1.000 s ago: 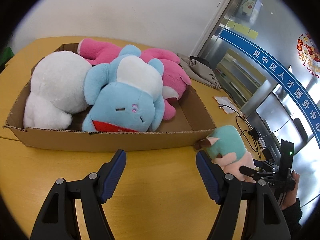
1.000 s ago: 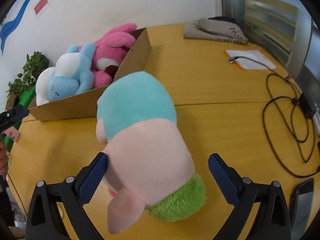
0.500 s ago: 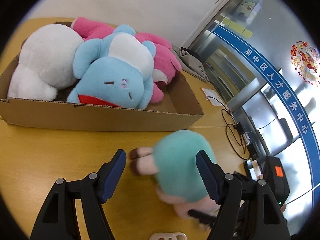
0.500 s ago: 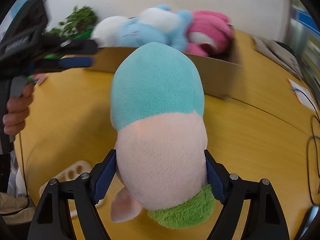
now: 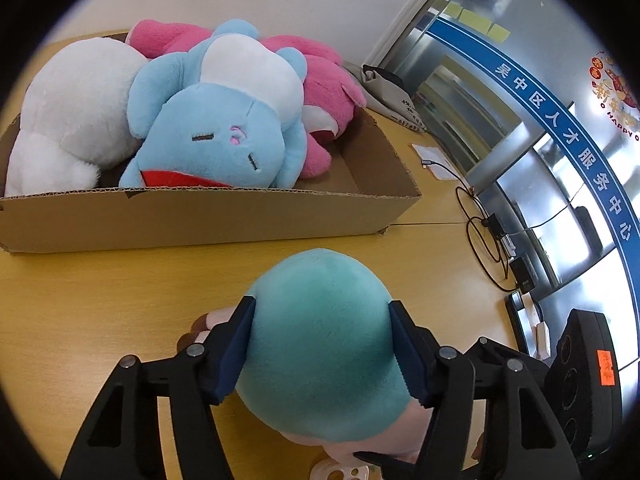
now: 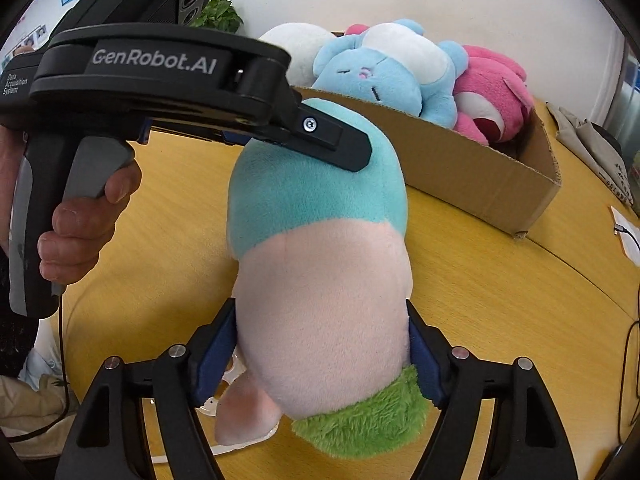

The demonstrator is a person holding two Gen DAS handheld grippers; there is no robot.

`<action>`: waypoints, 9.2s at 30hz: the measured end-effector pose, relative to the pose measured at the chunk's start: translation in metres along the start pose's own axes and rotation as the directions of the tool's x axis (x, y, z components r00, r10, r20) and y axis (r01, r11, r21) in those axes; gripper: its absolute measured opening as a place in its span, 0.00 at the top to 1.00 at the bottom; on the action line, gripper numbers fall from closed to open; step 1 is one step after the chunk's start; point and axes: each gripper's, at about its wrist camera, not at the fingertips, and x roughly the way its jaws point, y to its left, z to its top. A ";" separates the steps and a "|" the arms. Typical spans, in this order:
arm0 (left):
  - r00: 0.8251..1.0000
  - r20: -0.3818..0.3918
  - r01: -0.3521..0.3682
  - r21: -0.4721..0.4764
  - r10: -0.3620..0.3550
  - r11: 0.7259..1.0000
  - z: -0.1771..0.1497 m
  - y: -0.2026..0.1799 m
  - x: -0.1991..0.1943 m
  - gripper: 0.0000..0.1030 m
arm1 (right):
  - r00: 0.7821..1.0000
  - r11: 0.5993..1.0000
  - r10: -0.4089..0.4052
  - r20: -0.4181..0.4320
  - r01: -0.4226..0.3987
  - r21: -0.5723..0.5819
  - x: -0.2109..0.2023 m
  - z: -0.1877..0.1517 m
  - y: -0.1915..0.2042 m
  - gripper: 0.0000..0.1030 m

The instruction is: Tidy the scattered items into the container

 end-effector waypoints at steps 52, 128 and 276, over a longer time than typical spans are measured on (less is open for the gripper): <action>0.986 0.088 -0.157 0.237 0.139 0.959 0.172 -0.006 0.032 0.31 | 0.969 0.963 -0.208 0.133 0.179 0.203 0.036 0.097 -0.129 0.16; 0.971 -0.170 -0.130 0.215 0.169 0.968 -0.106 0.017 -0.005 0.14 | 0.989 0.956 0.147 -0.008 -0.144 -0.255 0.014 -0.064 0.046 0.05; 0.960 0.167 -0.271 0.375 0.223 0.886 0.093 0.085 -0.088 0.22 | 0.938 0.972 -0.218 0.268 0.186 0.142 -0.105 0.046 -0.137 0.02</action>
